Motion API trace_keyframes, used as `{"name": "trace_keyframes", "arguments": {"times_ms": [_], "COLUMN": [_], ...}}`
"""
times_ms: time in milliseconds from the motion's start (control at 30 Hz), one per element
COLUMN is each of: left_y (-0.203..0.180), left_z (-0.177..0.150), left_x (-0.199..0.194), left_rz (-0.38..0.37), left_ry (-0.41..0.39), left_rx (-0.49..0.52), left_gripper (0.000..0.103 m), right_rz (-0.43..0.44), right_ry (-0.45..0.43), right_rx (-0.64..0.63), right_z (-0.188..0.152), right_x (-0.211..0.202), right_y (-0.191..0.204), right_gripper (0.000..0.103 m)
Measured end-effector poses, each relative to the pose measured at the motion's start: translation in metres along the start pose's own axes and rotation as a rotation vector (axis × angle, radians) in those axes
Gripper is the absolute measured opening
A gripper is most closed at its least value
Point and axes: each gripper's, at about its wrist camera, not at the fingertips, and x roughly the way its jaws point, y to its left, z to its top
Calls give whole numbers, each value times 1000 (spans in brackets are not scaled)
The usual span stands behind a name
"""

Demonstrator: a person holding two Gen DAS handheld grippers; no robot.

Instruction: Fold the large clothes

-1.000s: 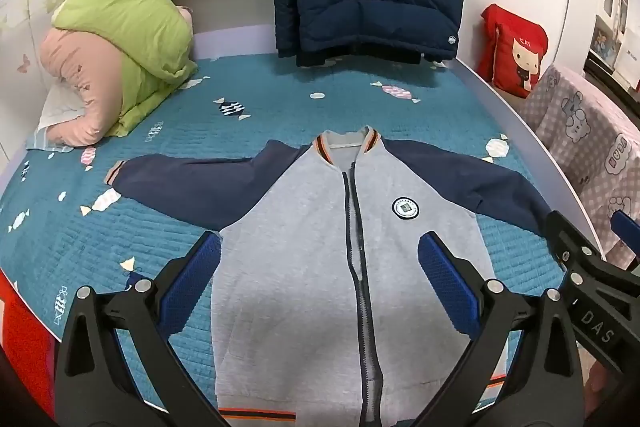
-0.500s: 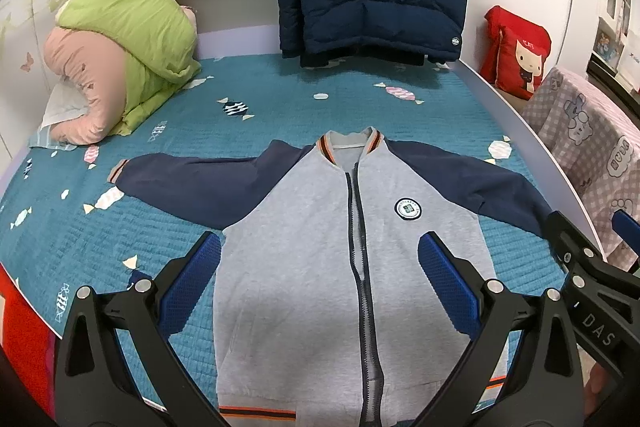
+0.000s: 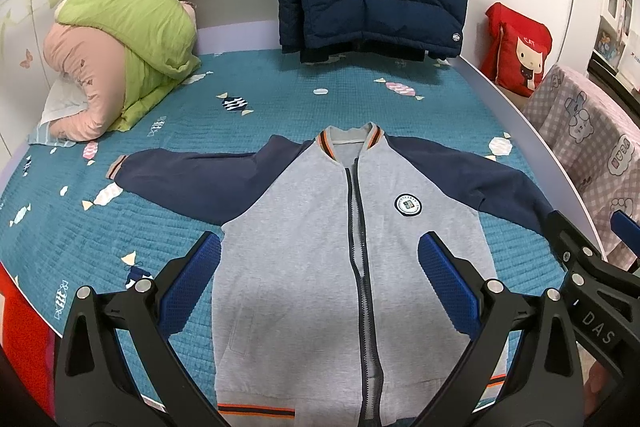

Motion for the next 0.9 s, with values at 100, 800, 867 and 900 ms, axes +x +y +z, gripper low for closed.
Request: {"name": "trace_keyframes", "arguments": {"times_ms": [100, 800, 867, 900], "left_y": [0, -1, -2, -1], "left_z": [0, -1, -2, -2], "left_x": [0, 10, 10, 11], "left_rz": [-1, -15, -14, -15], "left_ry": [0, 26, 26, 27], "left_rx": [-1, 4, 4, 3], "left_gripper": [98, 98, 98, 98], "right_rz": [-4, -16, -19, -18], "right_ry": [2, 35, 34, 34], "right_rx": [1, -1, -2, -1], "right_z": [0, -2, -2, -2], "right_x": [1, 9, 9, 9], "right_y": [-1, -2, -2, -2], "right_gripper": [96, 96, 96, 96]}}
